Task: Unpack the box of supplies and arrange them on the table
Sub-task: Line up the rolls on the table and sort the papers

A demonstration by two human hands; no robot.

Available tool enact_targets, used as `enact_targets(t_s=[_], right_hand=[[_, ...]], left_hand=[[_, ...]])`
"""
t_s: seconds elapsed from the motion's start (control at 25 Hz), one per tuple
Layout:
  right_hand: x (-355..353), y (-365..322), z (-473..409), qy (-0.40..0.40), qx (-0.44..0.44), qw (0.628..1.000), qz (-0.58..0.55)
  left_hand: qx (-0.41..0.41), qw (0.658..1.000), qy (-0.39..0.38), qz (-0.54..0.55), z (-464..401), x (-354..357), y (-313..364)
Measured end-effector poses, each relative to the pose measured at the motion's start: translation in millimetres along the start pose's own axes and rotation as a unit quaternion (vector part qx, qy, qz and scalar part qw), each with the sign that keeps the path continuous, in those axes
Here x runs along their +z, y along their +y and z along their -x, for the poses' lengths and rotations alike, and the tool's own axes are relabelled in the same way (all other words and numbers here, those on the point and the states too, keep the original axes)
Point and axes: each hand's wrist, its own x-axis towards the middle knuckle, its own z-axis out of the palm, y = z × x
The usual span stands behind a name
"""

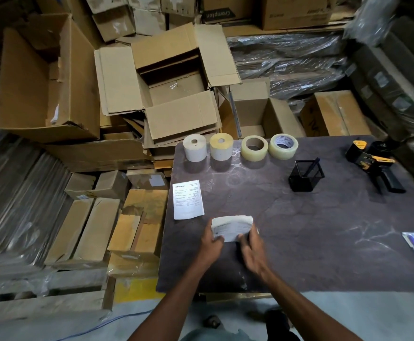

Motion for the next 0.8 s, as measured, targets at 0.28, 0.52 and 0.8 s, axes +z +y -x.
enact_targets(t_s=[0.28,0.52,0.8], right_hand=[[6,11,-4,0.004,-0.016,1.000,0.006],[12,13,-20,-0.050,-0.049,0.997,0.020],[56,-43,-72,-0.122,0.003,0.992,-0.039]], left_hand=[[0.003,0.998,-0.012,-0.056,-4,8,-9],[-0.022,0.999,0.026,0.007,-13,9,-10],[-0.035,0.995,0.098,-0.005,-53,-56,-2]])
